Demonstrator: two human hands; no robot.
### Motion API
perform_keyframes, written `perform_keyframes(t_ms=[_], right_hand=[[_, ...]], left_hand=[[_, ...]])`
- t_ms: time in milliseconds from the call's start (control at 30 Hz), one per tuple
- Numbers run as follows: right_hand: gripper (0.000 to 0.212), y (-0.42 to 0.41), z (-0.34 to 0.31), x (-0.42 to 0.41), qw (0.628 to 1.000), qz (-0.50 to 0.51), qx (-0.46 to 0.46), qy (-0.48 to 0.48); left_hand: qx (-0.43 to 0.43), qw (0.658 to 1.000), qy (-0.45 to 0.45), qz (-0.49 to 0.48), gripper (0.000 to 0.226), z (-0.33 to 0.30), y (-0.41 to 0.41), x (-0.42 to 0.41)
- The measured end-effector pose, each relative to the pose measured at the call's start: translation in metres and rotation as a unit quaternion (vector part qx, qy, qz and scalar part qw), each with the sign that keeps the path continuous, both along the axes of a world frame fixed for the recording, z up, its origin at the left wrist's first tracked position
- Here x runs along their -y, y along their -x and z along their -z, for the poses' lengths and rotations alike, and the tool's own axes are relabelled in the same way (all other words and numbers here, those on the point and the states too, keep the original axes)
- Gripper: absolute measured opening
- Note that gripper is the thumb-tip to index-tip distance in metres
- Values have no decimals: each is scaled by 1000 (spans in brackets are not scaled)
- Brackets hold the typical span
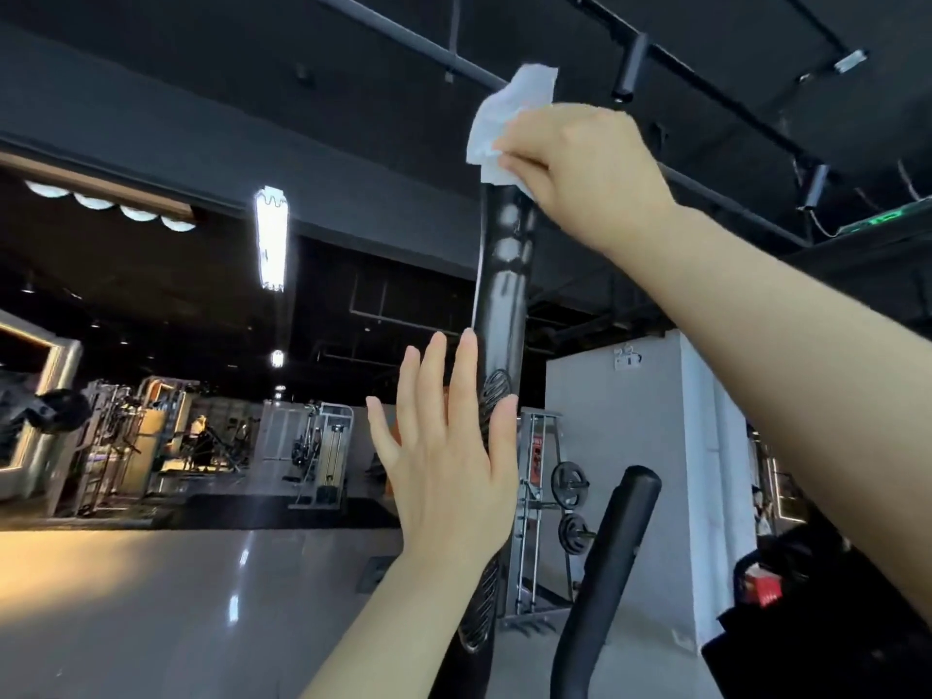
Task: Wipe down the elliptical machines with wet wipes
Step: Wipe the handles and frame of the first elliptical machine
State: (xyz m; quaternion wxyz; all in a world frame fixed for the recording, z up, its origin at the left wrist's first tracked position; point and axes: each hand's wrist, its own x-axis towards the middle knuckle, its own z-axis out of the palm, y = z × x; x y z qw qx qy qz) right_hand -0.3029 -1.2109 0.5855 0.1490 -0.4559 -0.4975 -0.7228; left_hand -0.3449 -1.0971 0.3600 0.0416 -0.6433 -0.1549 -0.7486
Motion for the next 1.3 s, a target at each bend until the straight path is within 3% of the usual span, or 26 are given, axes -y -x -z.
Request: perform_keyframes(t_ms=[133,267,400,633,733,833,933,1067,1167,1300], right_hand=[[21,-8,36,-11,967,-199,-138,-75],[18,-11,83,-19,917,-291,-261,-86],[11,-10,120,-23,881,-344,-321,-48],[15,4,61,-38,781,-458,-414,-92],[10,13,43,-51,765,-472,-422,-118],[22,13,50,-63,771,-466,-422,-101],[38,3,63,-68,804,-429,-402,-85],[30,-6,98,-69,845,-386,-362,-71],[35,-14,132,-74,865,-379,-326,-37],[34,-29,130,-68,936,-312,-155,-44]], left_hand=[[3,1000,13,13,57,1,-1,-2],[5,999,21,35,59,2,-2,-4],[8,998,29,54,55,3,-6,-7],[2,997,33,65,55,5,-7,-12],[4,997,31,71,54,6,-7,-15],[8,996,37,83,53,8,-9,-17],[10,995,39,96,54,9,-10,-20],[5,993,49,108,53,12,-12,-24],[9,990,63,126,51,13,-11,-25],[20,984,89,151,49,17,-12,-28]])
